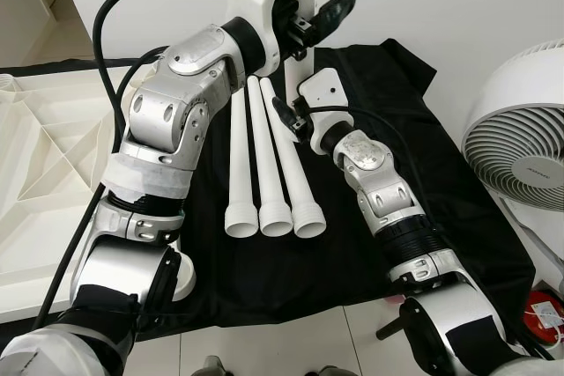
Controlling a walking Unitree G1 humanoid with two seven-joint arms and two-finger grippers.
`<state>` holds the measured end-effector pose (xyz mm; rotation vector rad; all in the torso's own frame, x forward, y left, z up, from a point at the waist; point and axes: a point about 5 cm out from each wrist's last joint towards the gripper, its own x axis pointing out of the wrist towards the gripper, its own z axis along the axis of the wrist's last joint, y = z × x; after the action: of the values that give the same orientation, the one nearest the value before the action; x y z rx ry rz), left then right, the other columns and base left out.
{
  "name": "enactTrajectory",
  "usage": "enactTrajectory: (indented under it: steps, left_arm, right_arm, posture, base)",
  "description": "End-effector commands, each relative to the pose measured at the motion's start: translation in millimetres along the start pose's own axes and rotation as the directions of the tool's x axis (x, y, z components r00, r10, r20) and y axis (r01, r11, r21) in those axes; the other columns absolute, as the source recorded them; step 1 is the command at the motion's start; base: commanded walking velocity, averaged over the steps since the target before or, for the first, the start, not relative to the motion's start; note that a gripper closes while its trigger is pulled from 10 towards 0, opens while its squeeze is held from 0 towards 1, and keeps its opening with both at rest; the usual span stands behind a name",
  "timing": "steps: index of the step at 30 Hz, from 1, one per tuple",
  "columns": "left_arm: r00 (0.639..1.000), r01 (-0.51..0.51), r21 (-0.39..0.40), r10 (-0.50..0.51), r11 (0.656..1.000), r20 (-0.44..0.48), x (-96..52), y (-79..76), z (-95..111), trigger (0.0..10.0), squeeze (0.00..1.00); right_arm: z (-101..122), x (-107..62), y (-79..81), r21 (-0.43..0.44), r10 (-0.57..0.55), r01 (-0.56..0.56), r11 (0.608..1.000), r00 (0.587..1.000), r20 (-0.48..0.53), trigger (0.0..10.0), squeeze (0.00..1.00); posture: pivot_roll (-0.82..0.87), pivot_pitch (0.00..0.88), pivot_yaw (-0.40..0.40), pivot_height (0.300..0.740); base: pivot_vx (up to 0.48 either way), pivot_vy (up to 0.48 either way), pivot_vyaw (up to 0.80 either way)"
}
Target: Building children table
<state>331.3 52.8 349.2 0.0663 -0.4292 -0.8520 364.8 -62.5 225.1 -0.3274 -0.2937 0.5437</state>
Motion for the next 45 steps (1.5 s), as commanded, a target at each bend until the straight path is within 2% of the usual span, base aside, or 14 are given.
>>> enactTrajectory:
  steps: [1,6,7,8,9,21,23,25,26,28,36,41,43,45]
  left_arm:
    - [1.0,0.015,0.003,-0.015,1.0,0.014,0.7,-0.9,6,10.0,1.0]
    - [1.0,0.015,0.019,-0.015,1.0,0.001,0.6,-1.1,5,10.0,1.0]
    - [1.0,0.015,0.021,-0.015,1.0,0.0,0.4,-0.7,5,10.0,1.0]
    - [1.0,0.015,0.021,-0.015,1.0,0.0,0.4,-0.7,5,10.0,1.0]
    - [1.0,0.01,0.021,-0.01,1.0,-0.003,-0.3,0.8,5,10.0,0.0]
    - [0.999,-0.04,0.023,0.041,0.999,-0.03,-10.5,14.4,-4,10.0,0.0]
    - [0.993,-0.113,0.007,0.113,0.994,-0.039,-19.6,24.7,-10,10.0,0.0]
    - [0.993,-0.113,0.007,0.113,0.994,-0.039,-19.6,24.7,-10,10.0,0.0]
    - [0.982,-0.183,0.003,0.183,0.983,-0.044,-29.2,36.8,-13,10.0,0.0]
    - [0.976,-0.211,0.006,0.211,0.978,-0.047,-33.4,42.1,-13,10.0,0.0]
    - [0.955,-0.287,0.01,0.287,0.958,-0.074,-51.5,57.2,-17,10.0,0.0]
    - [0.915,-0.381,0.048,0.384,0.923,-0.122,-66.6,67.5,-30,10.0,0.0]
    - [0.915,-0.381,0.048,0.384,0.923,-0.122,-66.6,67.5,-30,10.0,0.0]
    - [0.882,-0.445,0.069,0.45,0.893,-0.14,-79.6,73.6,-42,10.0,0.0]
  right_arm:
    - [4,1.5,-1.8,-0.003,-0.01,0.01,1.0,1.0,0.018,0.0,0.0]
    - [6,2.5,-4.1,0.015,-0.034,0.034,0.999,0.999,0.022,0.0,0.0]
    - [6,2.9,-5.3,0.023,-0.044,0.044,0.999,0.999,0.025,1.5,0.0]
    - [6,2.9,-5.3,0.023,-0.044,0.044,0.999,0.999,0.025,1.5,0.0]
    - [7,3.5,-7.8,0.037,-0.066,0.065,0.997,0.998,0.024,10.0,0.0]
    - [7,4.5,-19.0,0.131,-0.171,0.167,0.977,0.985,0.016,10.0,0.0]
    - [6,1.9,-28.1,0.185,-0.245,0.24,0.953,0.969,0.008,10.0,0.0]
    - [6,1.9,-28.1,0.185,-0.245,0.24,0.953,0.969,0.008,10.0,0.0]
    - [2,-1.3,-36.1,0.229,-0.311,0.306,0.924,0.95,-0.014,10.0,0.0]
    - [0,-2.6,-38.9,0.242,-0.335,0.331,0.912,0.942,-0.026,10.0,0.0]
    - [-7,-8.2,-44.1,0.254,-0.376,0.378,0.89,0.925,-0.06,10.0,0.0]
    - [-14,-15.7,-45.7,0.255,-0.403,0.411,0.875,0.911,-0.085,10.0,0.0]
    - [-14,-15.7,-45.7,0.255,-0.403,0.411,0.875,0.911,-0.085,10.0,0.0]
    - [-19,-22.4,-45.4,0.248,-0.427,0.437,0.865,0.899,-0.096,10.0,0.0]
  posture:
    - [-0.05,0.022,0.051,0.74]
    - [-0.05,0.023,0.052,0.74]
    - [-0.05,0.022,0.054,0.74]
    - [-0.05,0.022,0.054,0.74]
    - [-0.05,0.021,0.055,0.74]
    - [-0.06,0.019,0.06,0.74]
    - [-0.06,0.024,0.057,0.74]
    - [-0.06,0.024,0.057,0.74]
    - [-0.06,0.025,0.056,0.74]
    - [-0.06,0.025,0.056,0.74]
    - [-0.05,0.038,0.06,0.74]
    - [-0.05,0.046,0.058,0.74]
    - [-0.05,0.046,0.058,0.74]
    - [-0.05,0.047,0.059,0.74]
  base:
    - [0.0,0.0,0.0]
    - [0.0,0.0,0.0]
    - [0.0,0.0,0.0]
    - [0.0,0.0,0.0]
    - [0.0,0.0,0.0]
    - [0.0,0.0,0.0]
    - [0.0,0.0,0.0]
    - [0.0,0.0,0.0]
    - [0.0,0.0,0.0]
    - [0.0,0.0,0.0]
    - [0.0,0.0,0.0]
    - [0.0,0.0,0.0]
    - [0.0,0.0,0.0]
    - [0.0,0.0,0.0]
